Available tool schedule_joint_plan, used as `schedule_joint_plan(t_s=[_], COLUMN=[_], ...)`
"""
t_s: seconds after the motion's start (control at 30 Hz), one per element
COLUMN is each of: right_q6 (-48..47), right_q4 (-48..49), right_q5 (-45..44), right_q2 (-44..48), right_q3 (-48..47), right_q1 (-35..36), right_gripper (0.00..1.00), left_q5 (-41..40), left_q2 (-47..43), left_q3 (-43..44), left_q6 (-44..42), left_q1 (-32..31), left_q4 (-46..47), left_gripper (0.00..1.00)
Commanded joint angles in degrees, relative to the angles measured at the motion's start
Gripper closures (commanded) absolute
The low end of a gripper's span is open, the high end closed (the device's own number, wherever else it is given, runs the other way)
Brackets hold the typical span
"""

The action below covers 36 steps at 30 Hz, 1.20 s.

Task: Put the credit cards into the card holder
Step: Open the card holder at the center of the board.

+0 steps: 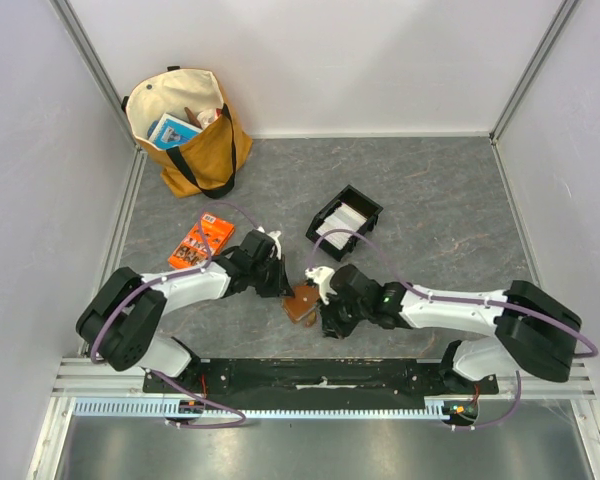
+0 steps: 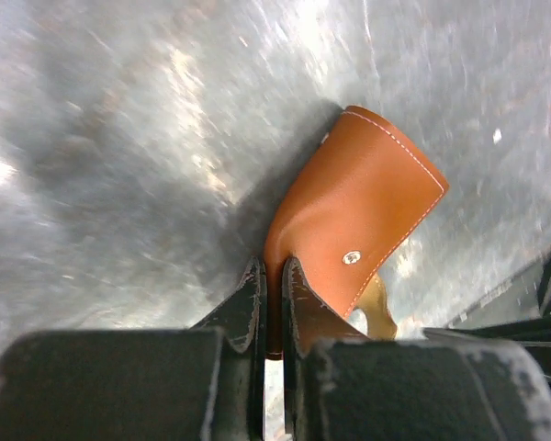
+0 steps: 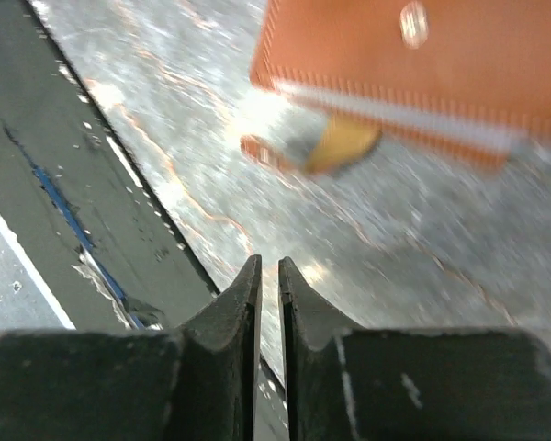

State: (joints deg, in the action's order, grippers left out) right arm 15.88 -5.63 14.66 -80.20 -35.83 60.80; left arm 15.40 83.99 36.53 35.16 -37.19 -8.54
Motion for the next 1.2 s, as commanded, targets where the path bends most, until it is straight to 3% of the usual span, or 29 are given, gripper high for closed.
schedule_joint_plan(t_s=[0.0, 0.13, 0.23, 0.27, 0.37, 0.5, 0.6, 0.9, 0.97, 1.0, 1.17], right_q6=[5.21, 8.45, 16.08, 19.07, 26.90, 36.04, 36.15, 39.75, 41.51, 42.64, 48.36], right_q4=[-8.34, -11.42, -11.77, -11.77, -12.21, -14.67, -14.59, -13.62, -15.19, -15.81, -14.41], right_q5=[-2.17, -3.84, -12.33, -16.63, -23.78, -28.63, -28.54, -34.68, -39.16, -41.53, -45.24], right_q2=[4.35, 3.56, 6.71, 8.03, 11.29, 13.05, 12.01, 8.31, 6.91, 6.29, 6.64], right_q3=[2.08, 0.68, -1.25, -2.21, -4.50, -7.14, -8.37, -11.01, -12.67, -13.12, -11.27], right_q1=[-3.14, -3.23, -3.31, -3.23, -3.23, -3.23, -3.23, -1.92, -0.16, 0.55, 0.12], right_gripper=[0.80, 0.85, 0.84, 0.74, 0.39, 0.22, 0.21, 0.16, 0.08, 0.02, 0.02], left_q5=[-12.94, -11.36, -10.92, -10.83, -8.90, -7.40, -9.85, -17.57, -20.31, -20.76, -19.01], left_q2=[-1.19, -2.94, -5.23, -6.11, -8.39, -13.48, -19.19, -27.47, -27.47, -27.38, -25.28], left_q3=[-2.08, -2.43, -3.04, -3.31, -4.36, -2.79, -2.00, 2.57, 3.89, 4.07, 6.09], left_q6=[0.88, 1.23, 2.28, 2.89, 4.82, 7.99, 7.30, 2.82, 2.11, 1.41, 0.61], left_q1=[1.42, 1.42, 1.42, 1.42, 1.33, 1.33, 1.33, 1.42, 1.51, 1.59, 2.12], left_q4=[1.24, 0.98, -0.08, -0.60, -1.74, -10.25, -15.36, -20.72, -22.57, -22.75, -22.93], left_gripper=[0.95, 0.93, 0.89, 0.88, 0.72, 0.52, 0.35, 0.12, 0.05, 0.04, 0.04])
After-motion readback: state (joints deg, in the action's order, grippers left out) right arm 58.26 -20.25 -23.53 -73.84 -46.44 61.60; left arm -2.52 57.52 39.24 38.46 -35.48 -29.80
